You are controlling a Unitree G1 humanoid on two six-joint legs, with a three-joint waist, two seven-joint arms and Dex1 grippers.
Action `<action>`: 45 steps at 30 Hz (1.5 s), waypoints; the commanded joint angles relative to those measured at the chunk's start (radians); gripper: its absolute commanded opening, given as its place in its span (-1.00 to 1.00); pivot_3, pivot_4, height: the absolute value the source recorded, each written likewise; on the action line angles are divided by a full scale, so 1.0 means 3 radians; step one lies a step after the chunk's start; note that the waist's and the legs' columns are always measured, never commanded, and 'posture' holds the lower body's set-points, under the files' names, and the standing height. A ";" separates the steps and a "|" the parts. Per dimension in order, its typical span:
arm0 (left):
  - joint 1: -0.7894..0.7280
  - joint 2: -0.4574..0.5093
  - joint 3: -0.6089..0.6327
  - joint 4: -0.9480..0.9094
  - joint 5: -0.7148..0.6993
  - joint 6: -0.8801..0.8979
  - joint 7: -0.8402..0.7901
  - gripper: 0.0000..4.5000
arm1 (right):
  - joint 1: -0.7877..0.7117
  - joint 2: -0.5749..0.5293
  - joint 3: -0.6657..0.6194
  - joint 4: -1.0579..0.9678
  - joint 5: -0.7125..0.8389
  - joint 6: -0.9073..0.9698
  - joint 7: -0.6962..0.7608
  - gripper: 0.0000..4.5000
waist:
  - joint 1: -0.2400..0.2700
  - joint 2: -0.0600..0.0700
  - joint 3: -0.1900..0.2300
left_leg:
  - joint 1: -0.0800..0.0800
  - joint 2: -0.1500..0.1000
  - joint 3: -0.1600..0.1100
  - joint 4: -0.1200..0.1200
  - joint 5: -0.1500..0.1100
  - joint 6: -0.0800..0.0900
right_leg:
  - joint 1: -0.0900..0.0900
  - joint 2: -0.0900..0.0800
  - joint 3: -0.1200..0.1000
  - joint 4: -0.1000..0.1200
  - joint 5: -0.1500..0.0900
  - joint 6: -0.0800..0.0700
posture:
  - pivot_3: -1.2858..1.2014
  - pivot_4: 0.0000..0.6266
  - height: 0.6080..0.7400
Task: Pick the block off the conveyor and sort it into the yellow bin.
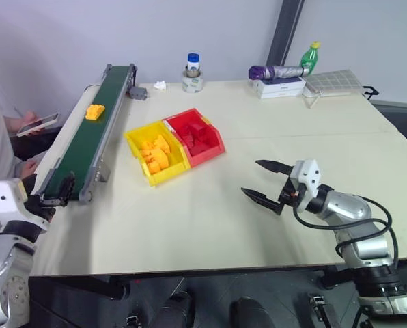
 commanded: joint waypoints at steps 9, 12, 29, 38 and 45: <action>-0.0099 0.0078 -0.0004 -0.0028 0.0039 -0.0044 0.0013 0.98 | -0.0031 0.0023 -0.0045 -0.0078 0.0034 -0.0066 -0.0034 1.00 | 0.0000 0.0000 0.0000 | 0.0000 0.0000 0.0000 0.0000 0.0000 0.0000 | 0.0000 0.0000 0.0000 0.0000 0.0000 0.0000 | 0.03 -0.52 1.00; -0.0131 0.0082 0.0001 -0.0026 0.0032 -0.0007 0.0031 0.98 | -0.0038 0.0019 -0.0050 -0.0076 0.0037 -0.0062 -0.0036 1.00 | 0.0000 0.0000 0.0000 | 0.0000 0.0000 0.0000 0.0000 0.0000 0.0000 | 0.0000 0.0000 0.0000 0.0000 0.0000 0.0000 | 0.03 -0.52 1.00; -0.1711 0.1201 -0.0521 0.1622 0.0296 0.1015 -0.0174 0.98 | -0.0027 0.0072 -0.0004 -0.0125 0.0013 -0.0046 -0.0106 1.00 | -0.0016 0.0000 0.0000 | 0.0000 0.0006 0.0000 -0.0001 0.0000 0.0000 | -0.0007 0.0011 0.0002 0.0001 0.0009 0.0011 | 0.03 -0.52 1.00; -0.2573 0.1209 -0.1113 0.3010 0.0686 0.0567 -0.0803 0.98 | 0.0044 0.0050 -0.0035 -0.0231 0.0023 -0.0002 -0.0169 1.00 | -0.0003 -0.0002 0.0000 | 0.0000 0.0005 0.0003 0.0000 0.0001 -0.0001 | -0.0006 0.0011 0.0004 0.0000 0.0014 0.0017 | 0.03 -0.52 1.00; -0.2696 0.1152 -0.1250 0.3301 0.0837 0.0481 -0.0943 0.74 | 0.0127 0.0028 -0.0059 -0.0317 0.0021 0.0017 -0.0219 1.00 | -0.0034 -0.0003 0.0001 | 0.0000 0.0006 0.0004 -0.0001 0.0003 0.0002 | -0.0007 0.0011 0.0005 0.0002 0.0017 0.0022 | 0.03 -0.52 1.00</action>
